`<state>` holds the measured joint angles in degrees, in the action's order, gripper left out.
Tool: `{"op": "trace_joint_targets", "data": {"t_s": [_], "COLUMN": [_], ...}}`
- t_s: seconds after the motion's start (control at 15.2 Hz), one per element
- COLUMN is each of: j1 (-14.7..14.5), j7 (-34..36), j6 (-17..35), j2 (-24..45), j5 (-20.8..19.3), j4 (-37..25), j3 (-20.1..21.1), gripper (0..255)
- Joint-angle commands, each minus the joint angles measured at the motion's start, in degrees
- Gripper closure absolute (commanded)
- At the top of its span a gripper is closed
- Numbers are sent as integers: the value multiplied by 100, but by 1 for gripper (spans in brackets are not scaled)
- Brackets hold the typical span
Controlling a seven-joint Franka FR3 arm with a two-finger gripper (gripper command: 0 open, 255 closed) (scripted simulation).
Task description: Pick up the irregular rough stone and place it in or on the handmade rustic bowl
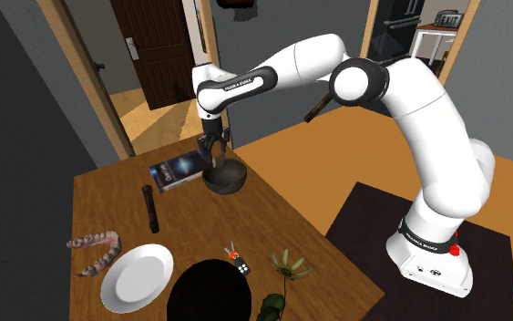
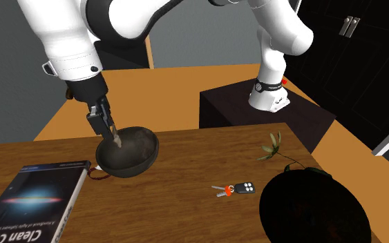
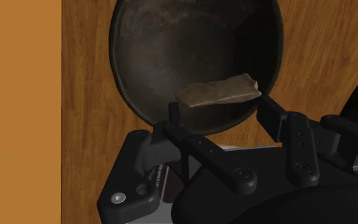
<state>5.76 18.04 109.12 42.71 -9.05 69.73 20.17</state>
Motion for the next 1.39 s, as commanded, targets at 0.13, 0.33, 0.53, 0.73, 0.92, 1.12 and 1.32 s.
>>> {"op": "trace_joint_targets", "data": {"t_s": [0.13, 0.33, 0.53, 0.73, 0.92, 1.12, 1.32], "j1": [6, 6, 1, 0, 0, 0, 0], "j7": [-10, -6, -2, -1, -1, -1, -1], "j6": [228, 403, 569, 620, 620, 620, 619], "j2": [116, 200, 295, 325, 325, 325, 326], "j5": [-29, -51, -75, -83, -83, -83, -83], "j4": [114, 209, 283, 304, 304, 304, 303], "j3": [-24, -42, -61, -68, -68, -68, -68], "gripper": [255, 255, 255, 255, 255, 255, 0]}}
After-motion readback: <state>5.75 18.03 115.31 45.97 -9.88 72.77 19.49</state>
